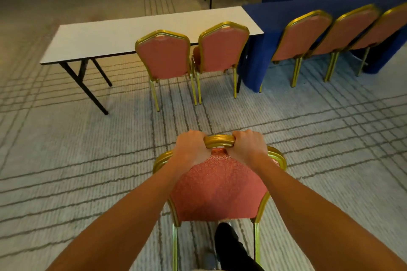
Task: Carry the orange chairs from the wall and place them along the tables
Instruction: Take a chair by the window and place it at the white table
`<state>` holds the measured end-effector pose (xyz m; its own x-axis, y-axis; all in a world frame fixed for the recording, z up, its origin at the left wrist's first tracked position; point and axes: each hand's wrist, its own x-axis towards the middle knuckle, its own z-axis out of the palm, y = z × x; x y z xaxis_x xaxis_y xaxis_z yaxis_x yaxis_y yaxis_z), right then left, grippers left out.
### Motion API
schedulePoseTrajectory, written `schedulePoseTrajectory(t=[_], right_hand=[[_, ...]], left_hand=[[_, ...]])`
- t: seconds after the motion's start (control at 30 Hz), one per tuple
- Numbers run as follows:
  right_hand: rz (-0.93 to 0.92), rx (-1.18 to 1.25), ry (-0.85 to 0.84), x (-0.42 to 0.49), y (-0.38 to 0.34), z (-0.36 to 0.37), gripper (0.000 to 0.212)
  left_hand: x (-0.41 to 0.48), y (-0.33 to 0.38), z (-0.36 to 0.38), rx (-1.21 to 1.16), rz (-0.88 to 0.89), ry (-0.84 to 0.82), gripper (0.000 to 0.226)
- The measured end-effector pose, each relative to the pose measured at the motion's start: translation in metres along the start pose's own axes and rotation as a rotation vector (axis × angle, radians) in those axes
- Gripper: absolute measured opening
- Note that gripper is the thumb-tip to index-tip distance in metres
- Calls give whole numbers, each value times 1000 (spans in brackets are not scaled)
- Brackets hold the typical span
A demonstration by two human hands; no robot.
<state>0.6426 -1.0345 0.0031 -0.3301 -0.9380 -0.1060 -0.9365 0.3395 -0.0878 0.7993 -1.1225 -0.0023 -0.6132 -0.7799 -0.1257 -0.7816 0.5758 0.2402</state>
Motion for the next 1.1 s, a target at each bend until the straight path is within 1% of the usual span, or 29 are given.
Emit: schedulePoseTrajectory(t=[0.1,0.2,0.27,0.33,0.43,0.5,0.57,0.63,0.77,0.97,1.1], right_hand=[[-34,-4,-1,46,-6,-5,26],[-127,-21,17,102,-14,-8,26],[-187,-31,14,137,-25,-12,31],[-257,-38,13,170,-38,-15,34],[-340,-27,7,204,-57,-14,30],[-388,-24,-7,227,-73,-13,32],[-448,-27,-21,255,-96,-15,33],[-493,-22,-29,279,-113,-16,32],[-532,-22,-16,330,-155,-14,29],[-580,-37,-29,406,-243,-9,29],[-591,-47,-40,451,-298,-16,29]], left_hand=[[30,-17,-10,-13,-53,28,19],[63,-36,-22,-32,-122,62,21],[84,-50,-32,-29,-176,79,21],[103,-69,-38,-31,-228,98,19],[116,-96,-45,-56,-276,103,13],[123,-114,-49,-77,-299,100,9],[133,-140,-54,-90,-312,136,8],[144,-165,-57,-72,-288,178,14],[173,-218,-69,-25,-272,175,18],[212,-318,-91,-34,-326,197,16],[236,-381,-114,-45,-322,194,10]])
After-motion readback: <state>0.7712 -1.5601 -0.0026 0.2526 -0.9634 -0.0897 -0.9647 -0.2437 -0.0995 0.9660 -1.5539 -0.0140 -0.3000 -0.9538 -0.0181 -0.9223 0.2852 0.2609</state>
